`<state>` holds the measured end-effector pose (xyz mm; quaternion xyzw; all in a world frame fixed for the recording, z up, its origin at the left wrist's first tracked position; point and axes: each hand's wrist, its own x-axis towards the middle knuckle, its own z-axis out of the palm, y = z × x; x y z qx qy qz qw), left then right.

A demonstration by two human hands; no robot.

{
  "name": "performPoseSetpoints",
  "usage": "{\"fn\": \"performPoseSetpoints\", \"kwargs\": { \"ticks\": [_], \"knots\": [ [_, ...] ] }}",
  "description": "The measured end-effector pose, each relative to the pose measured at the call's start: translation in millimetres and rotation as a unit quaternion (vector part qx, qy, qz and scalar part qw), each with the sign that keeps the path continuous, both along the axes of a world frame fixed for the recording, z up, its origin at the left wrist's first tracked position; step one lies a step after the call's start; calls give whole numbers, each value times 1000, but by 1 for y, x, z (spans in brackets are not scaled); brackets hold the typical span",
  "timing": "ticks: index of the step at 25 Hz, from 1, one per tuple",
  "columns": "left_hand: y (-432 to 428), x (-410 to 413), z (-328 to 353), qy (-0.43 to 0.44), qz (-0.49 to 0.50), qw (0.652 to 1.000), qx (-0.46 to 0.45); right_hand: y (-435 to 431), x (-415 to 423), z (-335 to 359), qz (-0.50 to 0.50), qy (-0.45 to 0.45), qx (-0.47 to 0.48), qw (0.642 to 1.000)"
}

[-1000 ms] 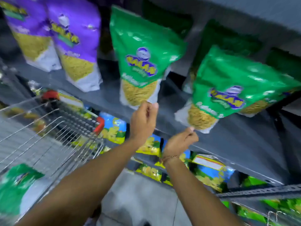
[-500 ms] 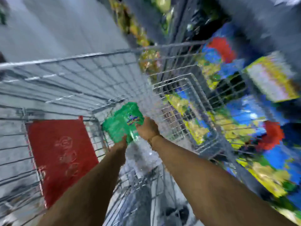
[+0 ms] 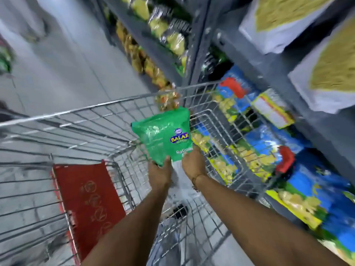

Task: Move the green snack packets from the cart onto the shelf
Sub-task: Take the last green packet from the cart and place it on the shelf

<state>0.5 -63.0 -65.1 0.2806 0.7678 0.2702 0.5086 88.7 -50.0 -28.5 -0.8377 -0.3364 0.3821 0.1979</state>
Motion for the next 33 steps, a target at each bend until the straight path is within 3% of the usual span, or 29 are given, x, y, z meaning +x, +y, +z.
{"fn": "performPoseSetpoints", "kwargs": {
  "ticks": [4, 7, 11, 13, 15, 18, 21, 24, 28, 29, 31, 33],
  "knots": [
    [-19, 47, 109, 37, -91, 961, 258, -44, 47, 97, -80, -31, 214, 973],
    [-73, 97, 182, -6, -130, 907, 402, -117, 92, 155, -144, -46, 389, 909],
    [-179, 167, 241, -51, -225, 824, 518, -245, 151, 193, -223, -42, 536, 813],
    [-227, 206, 252, -64, -278, 798, 530, -302, 178, 206, -277, -28, 573, 771],
    [-285, 253, 265, -134, -356, 780, 497, -365, 219, 214, -351, -41, 597, 720],
    [-363, 322, 275, -216, -479, 713, 464, -452, 276, 222, -438, -101, 630, 633],
    [-412, 384, 284, -246, -560, 660, 435, -507, 325, 228, -500, -141, 624, 584],
    [-432, 453, 281, -235, -612, 657, 373, -541, 384, 231, -547, -173, 569, 590],
    [-432, 504, 246, -139, -648, 665, 344, -561, 435, 217, -579, -200, 349, 709],
    [-434, 504, 241, -131, -644, 659, 365, -559, 437, 215, -604, -177, 292, 720],
    [-442, 502, 237, -162, -644, 621, 416, -550, 443, 223, -664, -86, 271, 692],
    [-452, 491, 242, -242, -683, 555, 409, -551, 463, 225, -630, 8, 357, 689]
  ]
}}
